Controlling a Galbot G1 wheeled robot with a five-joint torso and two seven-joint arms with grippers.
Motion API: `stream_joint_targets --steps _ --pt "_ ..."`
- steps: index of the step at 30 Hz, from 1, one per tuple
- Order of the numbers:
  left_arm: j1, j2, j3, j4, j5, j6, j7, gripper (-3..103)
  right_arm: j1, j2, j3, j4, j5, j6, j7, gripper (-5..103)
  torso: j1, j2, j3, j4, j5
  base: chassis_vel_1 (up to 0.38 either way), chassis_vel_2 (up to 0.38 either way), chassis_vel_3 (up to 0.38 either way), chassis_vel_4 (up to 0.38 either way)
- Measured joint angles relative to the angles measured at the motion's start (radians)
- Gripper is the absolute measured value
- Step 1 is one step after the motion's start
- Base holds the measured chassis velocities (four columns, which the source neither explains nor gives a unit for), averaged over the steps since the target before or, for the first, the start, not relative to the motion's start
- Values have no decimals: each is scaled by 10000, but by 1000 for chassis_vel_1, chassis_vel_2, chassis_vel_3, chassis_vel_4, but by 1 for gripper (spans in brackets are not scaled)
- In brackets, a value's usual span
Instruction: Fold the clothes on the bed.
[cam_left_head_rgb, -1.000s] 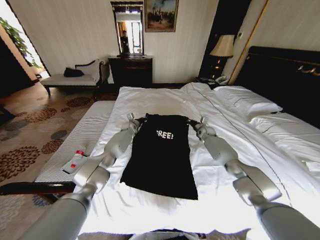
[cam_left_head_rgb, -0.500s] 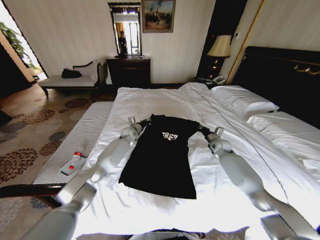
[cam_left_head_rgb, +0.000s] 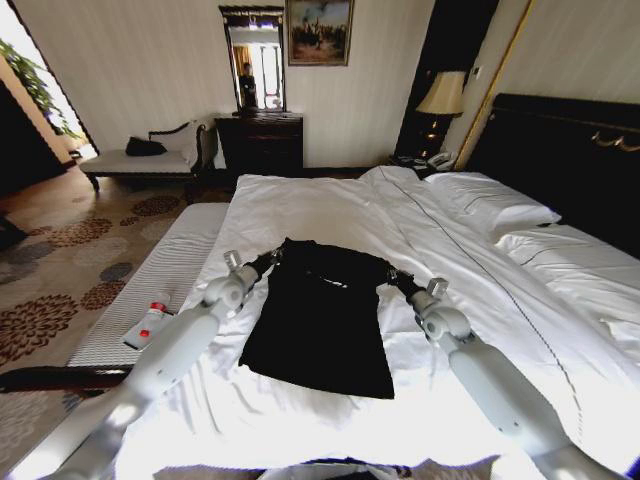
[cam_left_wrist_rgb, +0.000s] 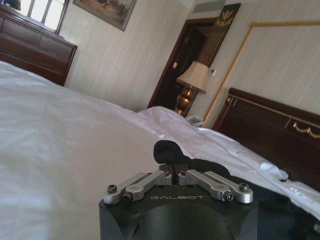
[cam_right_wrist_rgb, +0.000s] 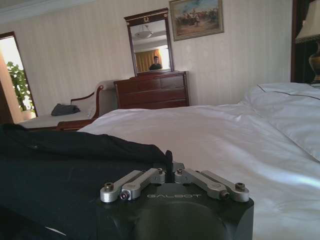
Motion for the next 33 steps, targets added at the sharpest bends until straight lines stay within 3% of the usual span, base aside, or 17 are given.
stream_joint_targets --steps 9,17,33 --pt "1841 620 -768 -1545 391 -41 -45 1 -1120 -197 327 1119 -271 53 143 3 -1 0 -1 -8 1 0 0 0 0" --pt "3873 826 -1509 -2761 1448 -284 -45 1 -3339 -314 1212 2539 -1066 133 232 3 -1 -2 0 -6 0 0 0 0 0" --pt "6697 932 -2860 -3862 2687 -487 155 1 -5795 259 1989 3417 -2611 718 -100 3 0 -1 0 -5 1 0 0 0 0"
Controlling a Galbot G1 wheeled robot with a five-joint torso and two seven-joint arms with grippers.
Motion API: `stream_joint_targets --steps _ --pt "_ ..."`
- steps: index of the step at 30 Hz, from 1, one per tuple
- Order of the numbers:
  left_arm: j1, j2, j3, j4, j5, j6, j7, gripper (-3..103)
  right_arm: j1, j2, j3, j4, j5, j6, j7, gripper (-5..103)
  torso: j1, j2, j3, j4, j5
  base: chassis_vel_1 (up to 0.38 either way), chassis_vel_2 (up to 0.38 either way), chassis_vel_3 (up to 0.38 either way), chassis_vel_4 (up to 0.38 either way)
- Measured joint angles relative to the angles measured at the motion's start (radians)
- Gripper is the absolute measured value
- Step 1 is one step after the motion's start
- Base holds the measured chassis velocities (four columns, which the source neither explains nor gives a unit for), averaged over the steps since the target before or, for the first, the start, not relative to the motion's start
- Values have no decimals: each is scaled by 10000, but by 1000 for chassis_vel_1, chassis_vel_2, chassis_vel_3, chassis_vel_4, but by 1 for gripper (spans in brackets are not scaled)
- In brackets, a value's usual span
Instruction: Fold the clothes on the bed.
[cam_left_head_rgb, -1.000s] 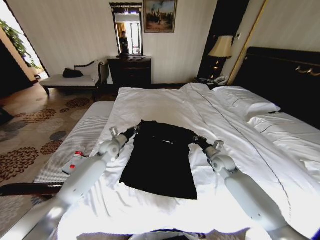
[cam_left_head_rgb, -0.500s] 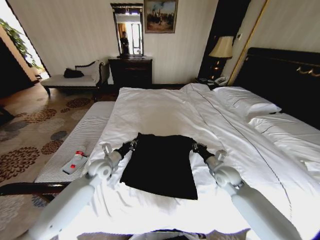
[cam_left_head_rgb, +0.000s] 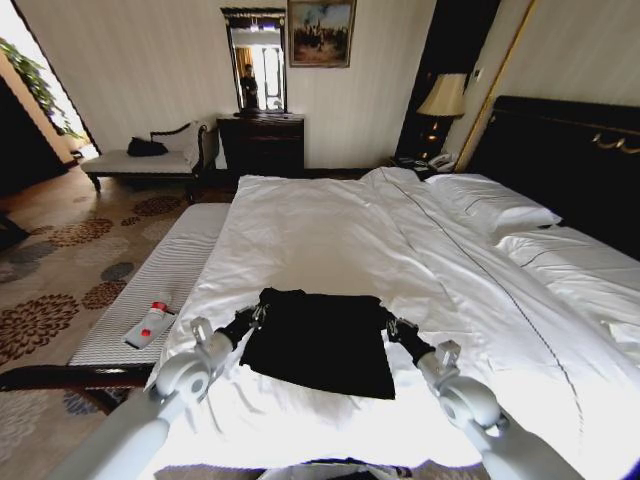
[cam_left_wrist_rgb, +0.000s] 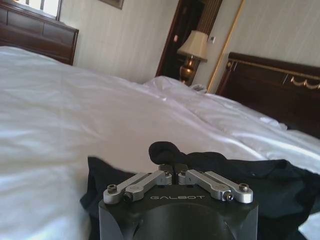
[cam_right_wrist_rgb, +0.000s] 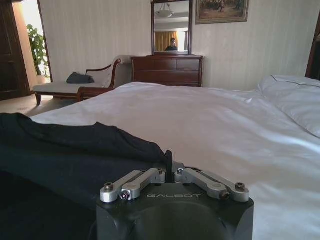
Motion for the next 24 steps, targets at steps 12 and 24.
stream_joint_targets --steps 12,24 --pt "837 -802 226 292 1297 -151 60 1 -520 368 -93 -761 -760 929 -421 3 3 -2 1 0 0 0 0 0 0" --pt "2402 -304 -511 -748 2892 -151 112 34 -2257 486 389 605 -1297 1242 -847 46 1 -1 1 2 -1 0 0 0 0"
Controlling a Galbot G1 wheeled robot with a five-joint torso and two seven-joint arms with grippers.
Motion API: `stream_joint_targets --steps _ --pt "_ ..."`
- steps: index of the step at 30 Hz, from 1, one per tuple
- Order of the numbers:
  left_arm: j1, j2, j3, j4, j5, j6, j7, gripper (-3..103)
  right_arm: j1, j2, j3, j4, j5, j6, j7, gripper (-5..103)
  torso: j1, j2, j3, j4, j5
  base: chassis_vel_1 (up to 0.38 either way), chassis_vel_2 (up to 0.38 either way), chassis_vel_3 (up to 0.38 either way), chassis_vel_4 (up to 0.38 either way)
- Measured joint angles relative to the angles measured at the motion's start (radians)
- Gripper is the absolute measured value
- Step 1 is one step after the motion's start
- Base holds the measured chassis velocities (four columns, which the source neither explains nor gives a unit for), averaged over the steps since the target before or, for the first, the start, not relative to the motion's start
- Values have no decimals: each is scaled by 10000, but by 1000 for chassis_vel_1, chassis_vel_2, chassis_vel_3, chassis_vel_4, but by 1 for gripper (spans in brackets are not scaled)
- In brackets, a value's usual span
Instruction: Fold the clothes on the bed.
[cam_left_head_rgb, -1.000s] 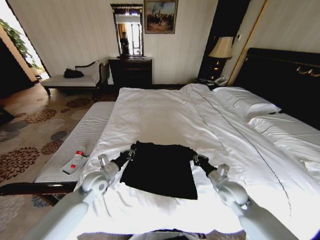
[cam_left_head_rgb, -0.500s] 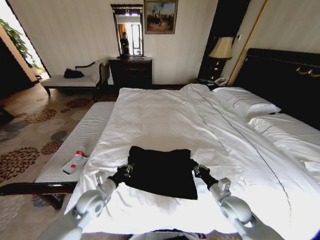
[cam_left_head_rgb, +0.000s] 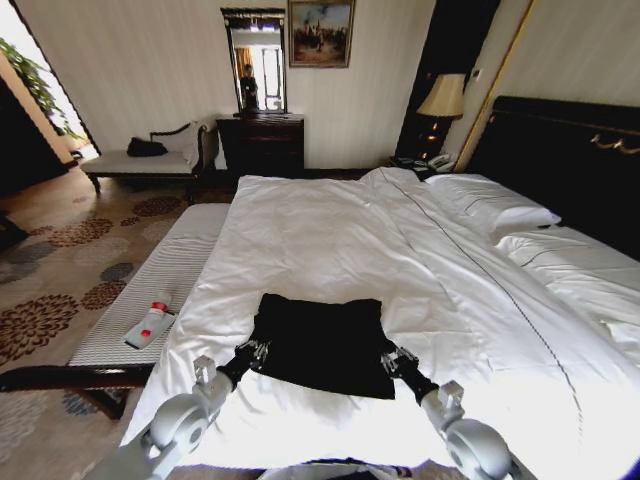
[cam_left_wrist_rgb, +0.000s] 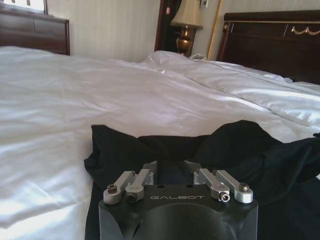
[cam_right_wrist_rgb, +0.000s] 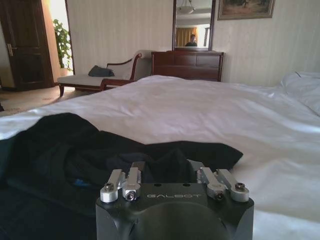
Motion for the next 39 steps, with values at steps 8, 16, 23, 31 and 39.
stream_joint_targets --steps 8,16,23,31,39 --pt "434 -143 -853 -794 -337 -103 17 66 -1008 6 484 941 74 499 -135 78 0 1 0 -1 1 0 0 0 0" --pt "-756 -111 -1038 -282 -1820 153 -524 93 -939 12 587 1295 698 313 25 100 0 0 0 -5 0 0 0 0 0" --pt "-1747 270 -712 476 -2613 327 -718 100 261 -288 768 1197 2937 -934 963 100 1 -1 3 0 3 0 0 0 0" --pt "-4293 49 204 2619 -3763 640 -916 100 1303 -564 781 644 4287 -1553 1585 100 2 -1 3 -10 1 0 0 0 0" --pt "-5091 -300 499 3963 -4538 1020 -973 100 1819 -919 493 356 4538 -1703 1663 100 1 0 2 -7 0 0 0 0 0"
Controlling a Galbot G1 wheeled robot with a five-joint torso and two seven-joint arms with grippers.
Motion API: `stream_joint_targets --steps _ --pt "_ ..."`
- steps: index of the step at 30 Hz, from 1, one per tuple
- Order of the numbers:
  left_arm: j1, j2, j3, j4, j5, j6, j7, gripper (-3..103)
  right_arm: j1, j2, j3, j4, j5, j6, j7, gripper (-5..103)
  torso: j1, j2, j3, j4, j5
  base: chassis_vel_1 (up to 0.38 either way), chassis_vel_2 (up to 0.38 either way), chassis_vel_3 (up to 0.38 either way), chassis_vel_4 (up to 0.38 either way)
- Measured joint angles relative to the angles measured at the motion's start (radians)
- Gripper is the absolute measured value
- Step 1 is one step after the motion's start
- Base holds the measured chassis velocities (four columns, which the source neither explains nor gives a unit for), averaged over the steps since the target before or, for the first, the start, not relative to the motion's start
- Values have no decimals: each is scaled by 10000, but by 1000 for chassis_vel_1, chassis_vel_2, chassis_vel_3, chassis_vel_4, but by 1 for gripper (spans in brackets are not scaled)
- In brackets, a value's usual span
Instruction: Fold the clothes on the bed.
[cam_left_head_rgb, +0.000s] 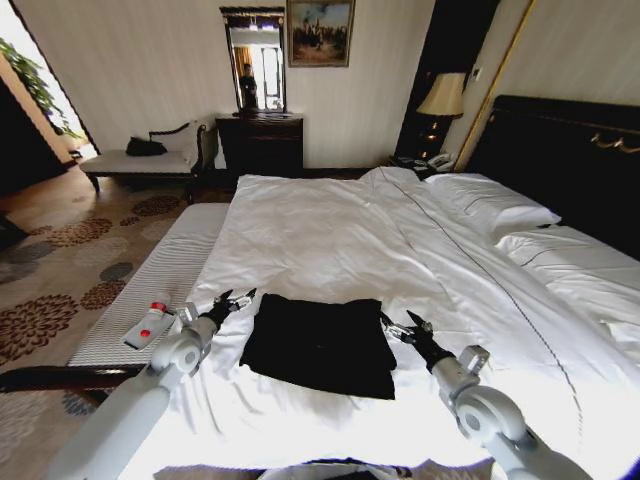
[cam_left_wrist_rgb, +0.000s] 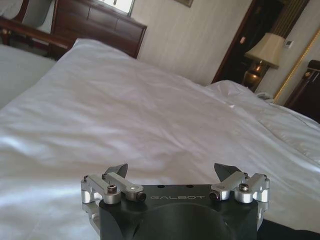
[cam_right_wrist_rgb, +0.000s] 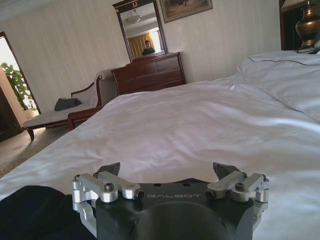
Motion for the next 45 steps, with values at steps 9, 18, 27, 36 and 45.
stream_joint_targets --steps 9,18,27,36,45 --pt "-1089 -474 1037 1397 -12 169 326 98 216 -295 6 -41 324 -103 130 100 0 0 0 1 1 0 0 0 0" --pt "-2156 -741 2038 2291 197 81 620 92 208 -382 76 -24 413 -146 207 100 1 -1 -1 4 3 0 0 0 0" --pt "-2851 -1079 2821 3029 413 86 693 74 261 -360 54 -23 470 -216 285 100 -1 0 -1 4 3 0 0 0 0" --pt "-2966 -1106 3195 3167 631 72 714 42 353 -410 95 -27 637 -279 392 100 -1 2 -1 4 2 0 0 0 0" --pt "-3090 -1062 3316 3207 679 -64 627 4 494 -328 -59 -134 781 -424 494 100 -1 1 -1 2 1 0 0 0 0"
